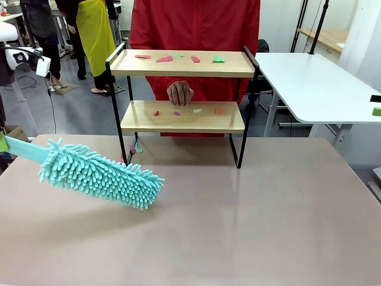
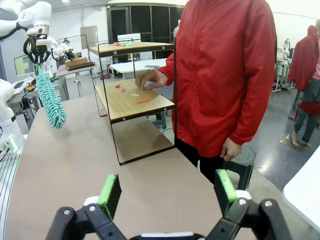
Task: Clean the shelf.
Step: Clean the specific section of the Shelf indicated by the human with the Duster.
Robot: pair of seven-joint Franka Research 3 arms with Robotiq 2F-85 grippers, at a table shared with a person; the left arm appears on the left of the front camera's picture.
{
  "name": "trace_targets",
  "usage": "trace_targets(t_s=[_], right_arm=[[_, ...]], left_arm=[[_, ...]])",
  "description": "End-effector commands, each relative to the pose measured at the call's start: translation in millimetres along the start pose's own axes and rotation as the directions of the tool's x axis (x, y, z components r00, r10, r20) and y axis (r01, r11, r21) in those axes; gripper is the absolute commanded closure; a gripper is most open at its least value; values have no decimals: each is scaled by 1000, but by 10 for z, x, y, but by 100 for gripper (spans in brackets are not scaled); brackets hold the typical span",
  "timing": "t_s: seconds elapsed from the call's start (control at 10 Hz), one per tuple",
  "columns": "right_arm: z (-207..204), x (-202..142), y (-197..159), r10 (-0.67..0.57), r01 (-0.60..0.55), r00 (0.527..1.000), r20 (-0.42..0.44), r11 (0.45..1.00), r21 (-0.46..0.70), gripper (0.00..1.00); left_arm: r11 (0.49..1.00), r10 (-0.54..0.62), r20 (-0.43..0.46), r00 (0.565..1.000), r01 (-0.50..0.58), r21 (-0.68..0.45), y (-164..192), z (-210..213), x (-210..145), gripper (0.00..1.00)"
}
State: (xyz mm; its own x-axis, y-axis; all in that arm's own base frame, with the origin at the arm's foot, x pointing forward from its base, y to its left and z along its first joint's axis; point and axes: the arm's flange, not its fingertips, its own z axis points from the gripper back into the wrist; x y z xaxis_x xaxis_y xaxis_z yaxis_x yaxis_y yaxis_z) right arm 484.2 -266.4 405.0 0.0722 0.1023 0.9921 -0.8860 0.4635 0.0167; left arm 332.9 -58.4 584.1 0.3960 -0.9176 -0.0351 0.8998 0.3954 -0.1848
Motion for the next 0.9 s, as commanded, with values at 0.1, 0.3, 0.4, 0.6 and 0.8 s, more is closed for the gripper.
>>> trace_targets(t_s=[0.1, 0.3, 0.4, 0.6, 0.8], right_arm=[[-9, 40, 10, 7, -7, 1000, 0, 1000, 1, 0], [-9, 40, 10, 7, -7, 1000, 0, 1000, 1, 0], [-9, 40, 10, 7, -7, 1000, 0, 1000, 1, 0], [-9, 40, 10, 7, -7, 1000, 0, 1000, 1, 0], [-9, 40, 10, 7, -7, 1000, 0, 1000, 1, 0]], left_arm=[[998, -61, 56, 997, 61, 3, 9, -38, 76, 87], [992, -123, 154, 980, 128, -20, 125, -48, 141, 87], [987, -148, 198, 969, 156, -29, 145, -63, 154, 87], [982, -137, 350, 927, 175, -78, 141, -106, 286, 87], [979, -82, 461, 884, 158, -129, 71, -140, 516, 87]])
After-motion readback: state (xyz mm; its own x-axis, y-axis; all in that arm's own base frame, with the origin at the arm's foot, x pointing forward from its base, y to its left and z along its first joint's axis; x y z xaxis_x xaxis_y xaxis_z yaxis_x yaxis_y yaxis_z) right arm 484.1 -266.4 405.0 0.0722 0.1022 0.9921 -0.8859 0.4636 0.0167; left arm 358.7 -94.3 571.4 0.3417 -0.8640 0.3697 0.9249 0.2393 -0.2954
